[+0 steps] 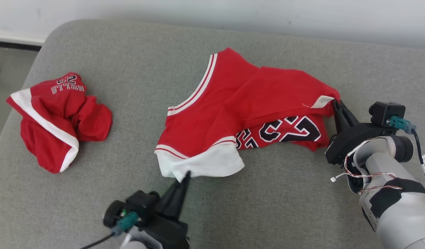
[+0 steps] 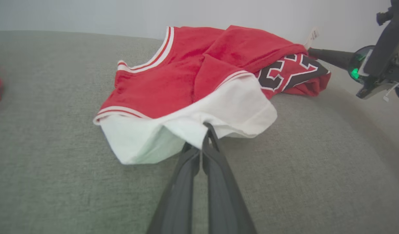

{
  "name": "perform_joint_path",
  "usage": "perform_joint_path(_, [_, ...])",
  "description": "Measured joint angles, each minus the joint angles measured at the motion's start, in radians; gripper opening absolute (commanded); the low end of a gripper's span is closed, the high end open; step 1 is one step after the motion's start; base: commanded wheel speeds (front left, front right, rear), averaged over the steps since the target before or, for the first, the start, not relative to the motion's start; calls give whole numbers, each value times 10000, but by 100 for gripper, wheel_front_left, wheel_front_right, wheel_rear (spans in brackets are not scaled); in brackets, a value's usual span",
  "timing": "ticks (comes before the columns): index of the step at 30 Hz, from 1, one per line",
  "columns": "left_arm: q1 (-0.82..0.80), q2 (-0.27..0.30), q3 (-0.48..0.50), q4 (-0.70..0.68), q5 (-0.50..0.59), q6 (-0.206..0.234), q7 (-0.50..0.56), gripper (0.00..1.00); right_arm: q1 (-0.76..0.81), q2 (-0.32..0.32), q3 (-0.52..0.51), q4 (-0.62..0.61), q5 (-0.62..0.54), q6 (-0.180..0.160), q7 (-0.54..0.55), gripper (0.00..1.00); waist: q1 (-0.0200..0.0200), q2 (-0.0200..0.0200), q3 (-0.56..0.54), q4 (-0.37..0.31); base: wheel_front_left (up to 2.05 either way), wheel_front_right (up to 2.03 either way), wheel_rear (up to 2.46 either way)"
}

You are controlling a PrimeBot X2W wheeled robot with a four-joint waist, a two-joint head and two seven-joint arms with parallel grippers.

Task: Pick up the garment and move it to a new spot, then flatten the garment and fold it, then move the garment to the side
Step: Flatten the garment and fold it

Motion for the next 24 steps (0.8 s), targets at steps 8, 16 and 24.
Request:
perform_joint_path(8, [-853,926,654,-951,188,0,0,0,334,-458,811,-1340,888,0,-169,0,-1,0,-687,-453,0,0,0])
perform_joint_path(16, [-4672,2311,188,-1007,-828,0,614,0,-1161,-1133,1093,-2510,1749,0,10,0,-1,-1,-706,-1150,0,0,0])
perform_joint_path(24, [-9740,3001,121,-355,-2123,0,1781,0,-4498,-1730,566,-3118,2334,0,1101,0,0,-1,440,-1590,0,0,0])
